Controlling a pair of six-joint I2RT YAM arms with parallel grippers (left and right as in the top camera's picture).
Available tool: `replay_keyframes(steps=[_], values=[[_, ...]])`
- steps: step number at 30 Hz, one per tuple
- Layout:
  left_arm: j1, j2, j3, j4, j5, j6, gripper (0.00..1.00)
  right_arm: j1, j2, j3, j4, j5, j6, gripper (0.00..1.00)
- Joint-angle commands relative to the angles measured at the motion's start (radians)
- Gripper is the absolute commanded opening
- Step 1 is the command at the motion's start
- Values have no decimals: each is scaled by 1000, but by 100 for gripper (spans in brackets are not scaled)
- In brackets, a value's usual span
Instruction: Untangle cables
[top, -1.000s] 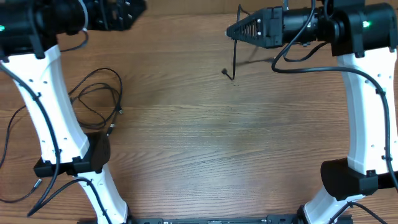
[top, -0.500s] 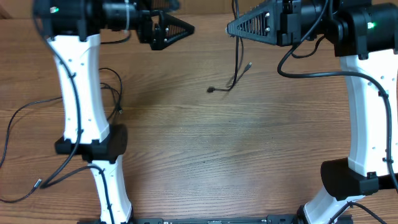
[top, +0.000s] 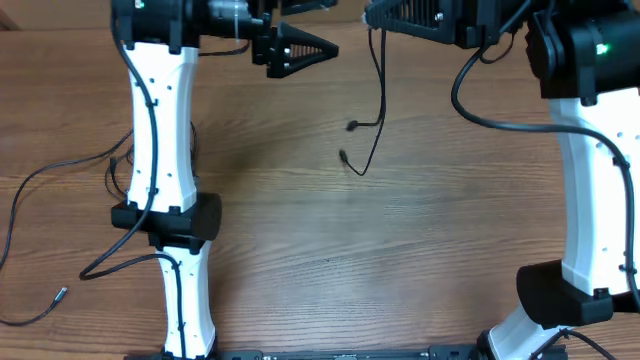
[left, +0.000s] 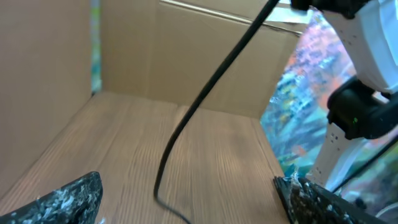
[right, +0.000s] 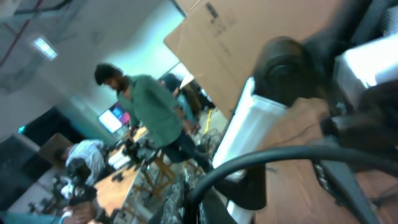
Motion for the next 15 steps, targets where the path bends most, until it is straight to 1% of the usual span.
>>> replay_keyframes(steps=[1, 3, 4, 6, 7, 8, 9, 10, 11, 12, 14, 15], values=[[-56, 13, 11, 58, 35, 10, 94, 41, -41, 23, 114, -33, 243, 4], [-74, 14, 11, 99, 26, -11, 93, 59, -41, 23, 189, -33, 293, 4], [-87, 14, 11, 137, 19, -40, 92, 70, -41, 23, 235, -33, 327, 4], [-97, 14, 11, 174, 18, -71, 91, 79, -41, 23, 272, -33, 359, 4], [-100, 14, 11, 188, 18, -85, 89, 81, -41, 23, 275, -33, 360, 4], [-104, 14, 11, 198, 13, -96, 82, 81, -41, 23, 274, -33, 360, 4], [-104, 14, 11, 204, -9, -110, 73, 80, -41, 23, 273, -33, 359, 3], [-104, 14, 11, 204, -41, -129, 53, 80, -41, 23, 273, -33, 359, 4], [-104, 14, 11, 206, -95, -175, 16, 80, -41, 22, 273, -33, 351, 3], [-100, 14, 11, 205, -184, -257, 4, 76, -41, 21, 273, -33, 336, 4], [-71, 9, 14, 174, -483, -536, 4, 55, -41, 21, 245, -33, 233, 4], [-50, 5, 15, 141, -604, -617, 4, 38, -41, 21, 209, -33, 160, 4]])
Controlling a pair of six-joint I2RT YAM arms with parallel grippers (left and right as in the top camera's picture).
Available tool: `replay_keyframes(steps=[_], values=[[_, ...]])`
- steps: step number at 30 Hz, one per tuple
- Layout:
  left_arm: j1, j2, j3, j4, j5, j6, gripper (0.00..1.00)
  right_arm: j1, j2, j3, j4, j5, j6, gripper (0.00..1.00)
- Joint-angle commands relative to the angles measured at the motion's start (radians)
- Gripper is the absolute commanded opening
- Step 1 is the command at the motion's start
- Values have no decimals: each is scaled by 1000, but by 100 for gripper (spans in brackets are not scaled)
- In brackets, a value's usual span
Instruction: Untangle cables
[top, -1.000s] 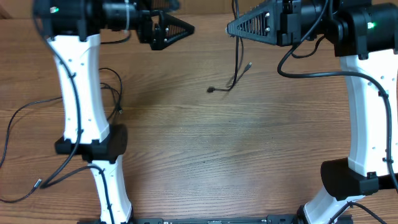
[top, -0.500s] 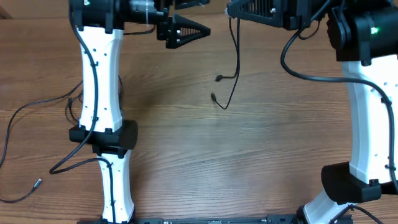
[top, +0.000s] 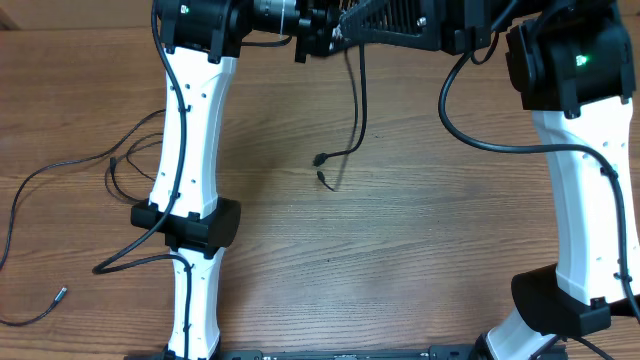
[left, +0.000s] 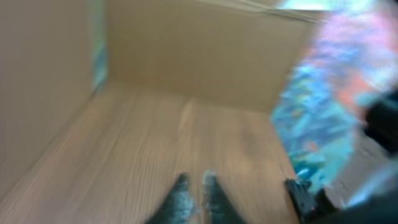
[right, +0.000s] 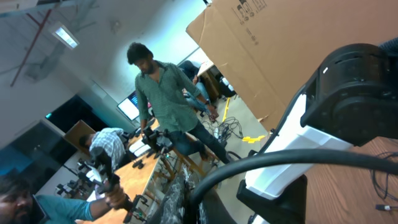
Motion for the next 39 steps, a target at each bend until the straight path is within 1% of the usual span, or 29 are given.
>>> replay_keyframes(steps=[1, 5, 7, 8, 9, 10, 12, 14, 15, 16, 17, 18, 19, 21, 27, 30, 35, 36, 37, 38, 39], values=[[70, -2, 14, -70, -473, -388, 4, -55, -26, 18, -92, -33, -206, 4], [135, -45, 14, -140, -520, -386, 4, -130, -5, 18, -306, -29, -410, 4], [163, -83, 14, -164, -581, -386, 4, -169, 15, 15, -435, -6, -520, 4], [172, -102, 14, -176, -623, -389, 4, -183, 24, 9, -484, 11, -570, 9], [180, -125, 14, -194, -692, -420, 4, -199, 31, 0, -542, 38, -633, 17], [188, -147, 14, -213, -764, -456, 4, -209, 42, -8, -595, 71, -687, 29], [200, -190, 14, -252, -875, -477, 4, -225, 59, -25, -710, 181, -773, 41], [208, -225, 14, -284, -988, -492, 4, -230, 72, -43, -811, 335, -823, 52], [211, -243, 14, -302, -1069, -513, 4, -230, 76, -50, -854, 409, -840, 58], [217, -261, 14, -322, -1174, -559, 4, -226, 81, -61, -922, 513, -863, 63], [237, -288, 14, -349, -1330, -621, 4, -214, 86, -78, -1012, 633, -903, 67], [267, -307, 14, -351, -1388, -631, 4, -193, 95, -95, -1096, 769, -921, 71], [289, -315, 14, -346, -1399, -630, 4, -179, 103, -108, -1129, 831, -922, 72], [333, -324, 14, -336, -1406, -640, 4, -159, 112, -133, -1165, 882, -922, 77], [461, -320, 14, -299, -1398, -663, 4, -129, 116, -282, -1154, 888, -922, 78], [484, -308, 13, -310, -1394, -653, 4, -129, 116, -345, -1135, 886, -922, 78], [485, -267, 13, -322, -1399, -629, 4, -126, 116, -417, -1102, 854, -922, 78], [485, -256, 13, -327, -1415, -629, 6, -123, 116, -425, -1100, 855, -925, 78], [486, -225, 13, -333, -1440, -629, 38, -117, 116, -434, -1104, 855, -954, 78], [489, -209, 13, -333, -1441, -628, 62, -112, 116, -434, -1108, 854, -969, 78], [491, -194, 13, -334, -1440, -629, 76, -109, 116, -434, -1111, 855, -977, 78]])
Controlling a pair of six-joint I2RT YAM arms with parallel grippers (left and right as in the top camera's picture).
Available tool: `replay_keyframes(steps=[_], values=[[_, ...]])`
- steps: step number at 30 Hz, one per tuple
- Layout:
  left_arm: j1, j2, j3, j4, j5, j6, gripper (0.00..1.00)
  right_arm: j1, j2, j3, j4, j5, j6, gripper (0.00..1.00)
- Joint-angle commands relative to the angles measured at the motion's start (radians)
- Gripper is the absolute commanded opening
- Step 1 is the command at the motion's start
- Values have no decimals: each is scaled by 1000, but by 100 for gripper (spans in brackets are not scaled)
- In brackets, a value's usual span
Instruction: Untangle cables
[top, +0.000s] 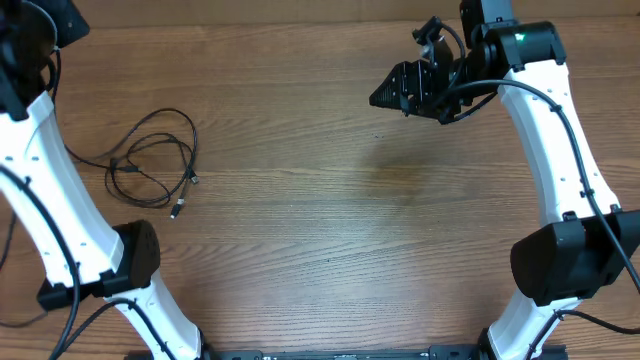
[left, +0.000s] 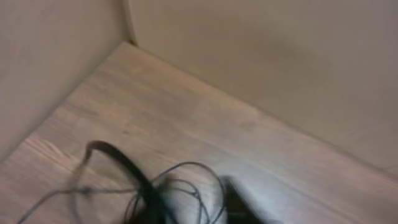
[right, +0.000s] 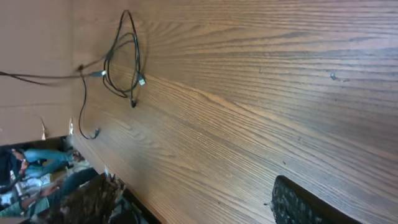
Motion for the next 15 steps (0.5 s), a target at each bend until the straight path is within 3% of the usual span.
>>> replay_keyframes(steps=[1, 4, 13, 14, 15], values=[[11, 82, 8, -7, -32, -1, 86, 22, 0, -11, -4, -6, -63, 79], [14, 95, 8, -17, -16, -45, 91, 38, 0, -11, -15, -6, -77, 79], [5, -28, 10, -58, -2, -204, 88, 64, -12, -8, -47, 7, -121, 89], [-2, -52, 10, -74, -2, -227, 91, 66, -19, -7, -48, 13, -121, 90], [-9, -72, 10, -83, -2, -246, 100, 68, -29, -6, -50, 23, -121, 90]])
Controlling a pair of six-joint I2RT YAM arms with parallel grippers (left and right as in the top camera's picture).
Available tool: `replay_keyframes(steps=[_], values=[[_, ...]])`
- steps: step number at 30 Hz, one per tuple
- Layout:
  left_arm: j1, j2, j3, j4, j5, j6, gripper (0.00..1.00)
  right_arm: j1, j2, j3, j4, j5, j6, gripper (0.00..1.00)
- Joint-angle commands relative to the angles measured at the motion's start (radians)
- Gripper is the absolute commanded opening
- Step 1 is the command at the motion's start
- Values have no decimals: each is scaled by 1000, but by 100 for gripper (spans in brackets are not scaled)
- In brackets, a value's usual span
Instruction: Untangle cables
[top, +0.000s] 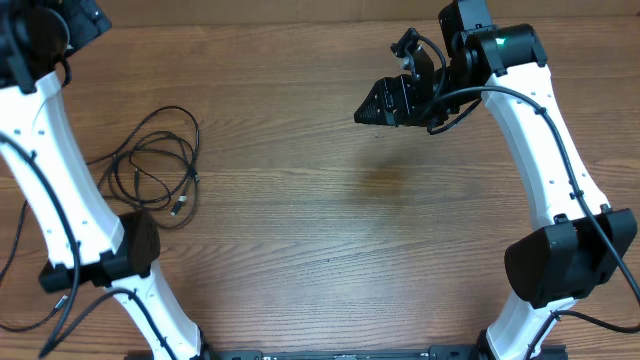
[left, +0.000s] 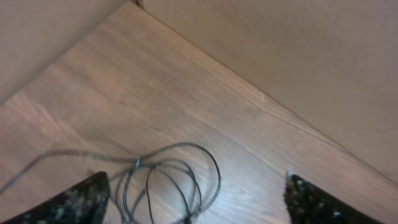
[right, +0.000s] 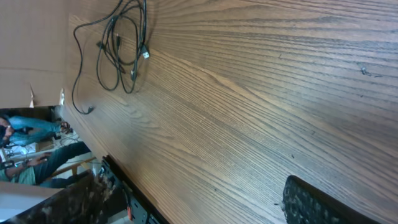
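Note:
Thin black cables (top: 152, 166) lie in loose overlapping loops on the wooden table (top: 330, 230) at the left, with a plug end (top: 176, 210) sticking out below. In the left wrist view the same loops (left: 166, 180) lie under my left gripper (left: 196, 182), which is open with nothing between its fingers. My right gripper (top: 376, 106) hangs open over the far middle of the table, well apart from the cables. Its wrist view shows the cables (right: 122, 37) far off, and the gap of the right gripper (right: 198, 184) holds nothing.
Another thin cable (top: 16, 240) runs down the table's left edge to a small plug (top: 61, 294). Cardboard walls (left: 280, 56) stand behind the table's far left corner. The left arm's white links (top: 70, 170) rise right beside the cable loops.
My left gripper, which showed shut and blurred over the loops, now stands open above them. The loops have spread a little. My right gripper has moved slightly left.
First my right gripper held a cable hanging over the far middle, the left gripper open beside it. Then the left gripper was shut close against the right one. Later the cable lay among the loops at the left, the right gripper open. Now both grippers are open.

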Motion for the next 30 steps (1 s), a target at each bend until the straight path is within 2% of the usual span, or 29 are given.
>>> replay_keyframes(steps=[1, 5, 9, 14, 16, 21, 30], values=[[-20, -134, 12, -27, 2, -111, 100, 9, -41, 5, -6, 34, -20, 91], [-40, -190, 12, -53, 87, -131, 100, 18, -103, 75, -43, 142, -14, 100], [-40, -191, 11, -53, 99, -131, 100, 18, -175, 195, -130, 214, 60, 100], [-40, -189, 11, -53, 99, -131, 100, 17, -286, 376, -303, 319, 60, 100], [-40, -188, 11, -53, 99, -131, 100, 17, -337, 415, -302, 335, 60, 100], [-40, -188, 11, -53, 99, -131, 100, 17, -496, 427, -300, 251, 118, 100], [-40, -188, 11, -53, 99, -131, 100, 17, -681, 417, -302, 505, 97, 100]])
